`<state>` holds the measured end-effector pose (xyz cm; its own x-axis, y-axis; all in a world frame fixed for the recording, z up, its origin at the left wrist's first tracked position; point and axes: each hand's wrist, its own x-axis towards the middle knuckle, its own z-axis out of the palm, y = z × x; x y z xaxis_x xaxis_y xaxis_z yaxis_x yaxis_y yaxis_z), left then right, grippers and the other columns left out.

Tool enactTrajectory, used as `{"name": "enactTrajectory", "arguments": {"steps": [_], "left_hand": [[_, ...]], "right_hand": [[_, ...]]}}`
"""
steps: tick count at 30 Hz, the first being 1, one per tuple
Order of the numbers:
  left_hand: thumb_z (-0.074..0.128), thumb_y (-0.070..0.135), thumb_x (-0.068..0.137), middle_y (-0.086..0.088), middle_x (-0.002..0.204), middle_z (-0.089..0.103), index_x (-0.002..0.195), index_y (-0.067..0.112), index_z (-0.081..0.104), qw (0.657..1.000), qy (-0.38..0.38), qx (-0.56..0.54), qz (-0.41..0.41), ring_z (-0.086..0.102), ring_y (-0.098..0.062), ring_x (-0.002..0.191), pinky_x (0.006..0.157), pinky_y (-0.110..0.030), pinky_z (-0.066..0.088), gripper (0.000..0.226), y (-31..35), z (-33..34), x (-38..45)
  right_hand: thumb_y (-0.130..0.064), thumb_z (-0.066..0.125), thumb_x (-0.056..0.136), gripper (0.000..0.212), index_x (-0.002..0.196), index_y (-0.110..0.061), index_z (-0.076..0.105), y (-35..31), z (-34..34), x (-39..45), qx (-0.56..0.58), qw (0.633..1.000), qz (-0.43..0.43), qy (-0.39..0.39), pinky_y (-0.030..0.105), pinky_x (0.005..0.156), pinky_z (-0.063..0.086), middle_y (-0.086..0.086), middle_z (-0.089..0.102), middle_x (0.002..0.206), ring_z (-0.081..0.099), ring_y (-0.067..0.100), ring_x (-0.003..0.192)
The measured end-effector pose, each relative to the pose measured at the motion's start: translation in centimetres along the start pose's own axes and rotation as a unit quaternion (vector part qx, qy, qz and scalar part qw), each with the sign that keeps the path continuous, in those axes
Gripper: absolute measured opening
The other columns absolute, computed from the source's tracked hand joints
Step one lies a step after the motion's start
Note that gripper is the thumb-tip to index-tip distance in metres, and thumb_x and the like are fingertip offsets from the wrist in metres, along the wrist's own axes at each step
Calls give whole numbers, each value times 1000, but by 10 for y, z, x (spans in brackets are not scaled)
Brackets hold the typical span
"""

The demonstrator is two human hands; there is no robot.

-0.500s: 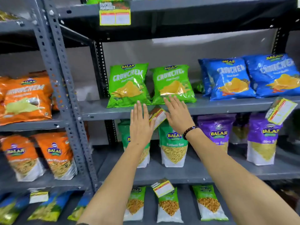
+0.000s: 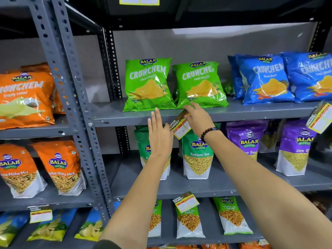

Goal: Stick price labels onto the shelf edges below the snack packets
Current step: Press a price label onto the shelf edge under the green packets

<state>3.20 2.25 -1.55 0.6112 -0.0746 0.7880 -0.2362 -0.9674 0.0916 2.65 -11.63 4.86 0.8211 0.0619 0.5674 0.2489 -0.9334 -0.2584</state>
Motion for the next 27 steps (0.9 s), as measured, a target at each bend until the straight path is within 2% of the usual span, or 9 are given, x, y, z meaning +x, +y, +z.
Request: {"name": "enactTrajectory", "arguments": {"steps": [5, 10, 12, 15, 18, 21, 23, 24, 27], "left_hand": [[79, 12, 72, -32, 142, 37, 68, 3, 66, 999, 5, -40, -29, 35, -45, 133, 108, -56, 31, 17, -2, 6, 7], [66, 4, 84, -30, 144, 36, 75, 0, 62, 993, -1, -120, -13, 24, -44, 138, 115, -53, 18, 11, -8, 6, 10], [62, 5, 87, -26, 143, 40, 78, 1, 60, 990, -10, -139, 7, 23, -42, 139, 116, -51, 16, 10, -10, 4, 11], [57, 6, 90, -21, 141, 45, 83, 0, 58, 988, -18, -152, 31, 24, -38, 140, 117, -48, 12, 9, -14, -2, 14], [57, 7, 89, -18, 135, 51, 82, 3, 56, 987, -26, -153, 50, 32, -35, 136, 117, -47, 11, 8, -23, -9, 21], [60, 11, 88, -15, 126, 56, 83, 5, 59, 987, -59, -137, 60, 45, -31, 124, 117, -46, 16, 7, -32, -11, 26], [61, 13, 87, -12, 118, 59, 84, 7, 60, 988, -61, -127, 60, 50, -30, 114, 111, -45, 28, 7, -33, -11, 29], [61, 15, 88, -11, 113, 61, 84, 8, 60, 989, -57, -122, 59, 52, -30, 107, 103, -43, 36, 7, -32, -12, 31], [56, 20, 91, -9, 101, 61, 89, 11, 59, 992, -36, -102, 59, 53, -27, 93, 76, -36, 44, 10, -28, -16, 37]], "right_hand": [[-12, 52, 92, 21, 112, -4, 53, -4, 0, 9, 43, 999, 18, 23, 45, 83, 50, 21, 50, 125, 55, 39, 103], [-13, 61, 86, 12, 83, -3, 55, -6, -2, 13, 111, 992, 47, 37, 34, 73, 40, 18, 57, 104, 55, 31, 92], [-14, 63, 85, 13, 79, -6, 55, -3, -4, 10, 133, 990, 48, 28, 30, 74, 36, 17, 58, 103, 53, 28, 93], [-14, 66, 84, 16, 79, -2, 57, 4, -7, 6, 156, 986, 49, 26, 34, 83, 41, 18, 61, 105, 55, 29, 102], [-16, 68, 82, 17, 75, -2, 59, 10, -7, 1, 166, 985, 40, 21, 35, 85, 42, 18, 62, 106, 55, 31, 104], [-14, 67, 82, 17, 75, 0, 60, 12, 2, -8, 140, 990, 30, 8, 32, 87, 39, 17, 62, 108, 54, 31, 105], [-11, 65, 84, 16, 76, 2, 60, 12, 8, -13, 133, 990, 24, 25, 35, 96, 38, 19, 61, 113, 51, 32, 110], [-9, 64, 84, 15, 76, 3, 60, 12, 9, -14, 136, 990, 24, 38, 36, 98, 38, 20, 61, 113, 51, 32, 110], [-6, 62, 85, 14, 76, 3, 57, 11, 13, -12, 149, 986, 33, 70, 33, 81, 40, 20, 63, 107, 54, 33, 102]]}}
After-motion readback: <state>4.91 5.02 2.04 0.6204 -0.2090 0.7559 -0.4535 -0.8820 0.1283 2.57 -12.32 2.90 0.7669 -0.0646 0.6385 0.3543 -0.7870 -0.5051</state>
